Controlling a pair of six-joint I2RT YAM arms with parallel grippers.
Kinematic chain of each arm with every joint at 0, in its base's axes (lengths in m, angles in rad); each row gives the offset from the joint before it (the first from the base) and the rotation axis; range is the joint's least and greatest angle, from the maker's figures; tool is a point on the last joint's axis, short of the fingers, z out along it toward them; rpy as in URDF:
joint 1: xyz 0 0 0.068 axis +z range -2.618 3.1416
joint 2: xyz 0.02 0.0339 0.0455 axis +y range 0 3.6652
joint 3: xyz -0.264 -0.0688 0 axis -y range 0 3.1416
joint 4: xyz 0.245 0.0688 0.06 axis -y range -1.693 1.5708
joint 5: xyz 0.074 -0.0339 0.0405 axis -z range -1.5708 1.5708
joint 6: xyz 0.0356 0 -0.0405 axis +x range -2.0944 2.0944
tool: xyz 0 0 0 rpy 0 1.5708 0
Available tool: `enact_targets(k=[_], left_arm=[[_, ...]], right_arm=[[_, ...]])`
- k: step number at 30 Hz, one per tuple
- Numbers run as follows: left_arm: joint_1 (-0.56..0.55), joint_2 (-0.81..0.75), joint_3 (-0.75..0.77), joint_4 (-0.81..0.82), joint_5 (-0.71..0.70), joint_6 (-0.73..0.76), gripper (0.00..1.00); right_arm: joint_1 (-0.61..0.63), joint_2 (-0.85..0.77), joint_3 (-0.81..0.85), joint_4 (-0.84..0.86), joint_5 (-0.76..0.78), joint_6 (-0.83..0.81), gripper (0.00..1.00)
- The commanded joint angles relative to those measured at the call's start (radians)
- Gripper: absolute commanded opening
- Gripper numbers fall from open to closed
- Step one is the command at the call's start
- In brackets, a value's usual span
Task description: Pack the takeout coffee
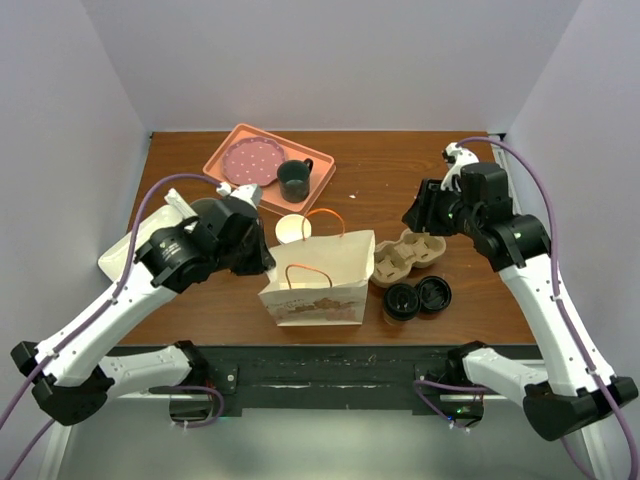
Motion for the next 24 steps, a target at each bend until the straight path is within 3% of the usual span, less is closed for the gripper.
enact_targets(k=[1,8,12,20,21,24], left_arm=[[0.115,0.009,0.025,-0.085,0.025,0.022,0.0],[0.16,0.064,0.073,-0.074,0.016,0.032,0.06],[0.161,0.077,0.086,-0.054,0.031,0.052,0.28],[0.161,0.088,0.154,-0.105,0.063,0.103,0.49],[0.161,0.086,0.159,-0.109,0.068,0.109,0.57],[0.16,0.086,0.177,-0.123,0.098,0.129,0.66]], right_arm=[[0.001,0.005,0.052,-0.02,0.02,0.011,0.51],[0.001,0.055,-0.006,-0.038,0.165,-0.035,0.51],[0.001,0.134,-0.021,-0.012,0.187,-0.097,0.51],[-0.01,0.303,-0.052,0.032,0.216,-0.176,0.52],[-0.011,0.319,-0.056,0.043,0.208,-0.183,0.52],[-0.02,0.347,-0.081,0.083,0.179,-0.213,0.55]])
